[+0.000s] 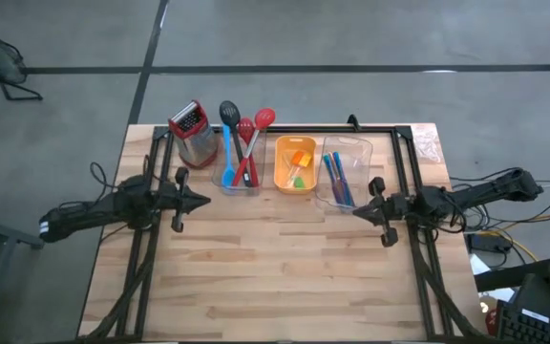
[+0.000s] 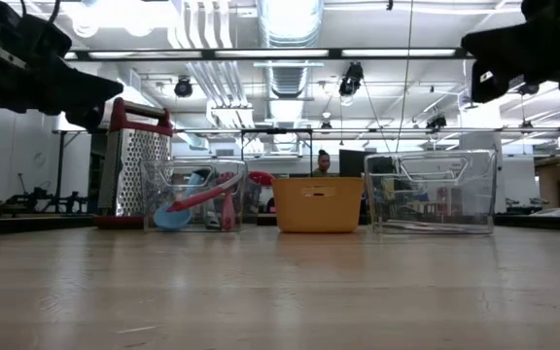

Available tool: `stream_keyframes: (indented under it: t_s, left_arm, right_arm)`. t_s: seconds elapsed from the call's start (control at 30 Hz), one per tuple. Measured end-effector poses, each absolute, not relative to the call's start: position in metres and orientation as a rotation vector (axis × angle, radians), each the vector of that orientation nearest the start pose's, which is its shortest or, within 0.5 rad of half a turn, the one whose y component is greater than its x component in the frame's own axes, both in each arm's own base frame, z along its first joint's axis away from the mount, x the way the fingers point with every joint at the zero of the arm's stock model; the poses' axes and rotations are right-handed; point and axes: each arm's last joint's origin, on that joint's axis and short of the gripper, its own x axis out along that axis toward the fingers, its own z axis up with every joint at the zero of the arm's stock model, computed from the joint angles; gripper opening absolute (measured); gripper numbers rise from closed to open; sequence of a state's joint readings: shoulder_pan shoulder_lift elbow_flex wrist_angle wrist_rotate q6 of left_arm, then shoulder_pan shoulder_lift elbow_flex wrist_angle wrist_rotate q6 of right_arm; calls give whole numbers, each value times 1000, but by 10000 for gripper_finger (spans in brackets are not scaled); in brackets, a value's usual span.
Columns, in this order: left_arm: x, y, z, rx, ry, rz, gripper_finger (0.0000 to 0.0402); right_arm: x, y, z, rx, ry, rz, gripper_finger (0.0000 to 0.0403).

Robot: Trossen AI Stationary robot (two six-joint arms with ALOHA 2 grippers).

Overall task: Pick & Place Kitchen Items
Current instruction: Return to Home Position

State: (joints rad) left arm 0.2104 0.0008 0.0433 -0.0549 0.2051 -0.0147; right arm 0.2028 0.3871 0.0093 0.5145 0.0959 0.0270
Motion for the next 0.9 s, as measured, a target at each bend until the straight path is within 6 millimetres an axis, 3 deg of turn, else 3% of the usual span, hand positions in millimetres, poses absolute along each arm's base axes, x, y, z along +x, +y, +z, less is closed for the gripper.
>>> stream_keyframes:
  t_s: [0.3, 0.9]
  left_arm:
    - [94, 15, 172, -9, 9, 29, 9]
    - [96, 15, 171, -43, 24, 29, 35]
  right_arm:
    - [110, 20, 174, 57, -54, 111, 8]
    - [111, 20, 171, 53, -20, 107, 8]
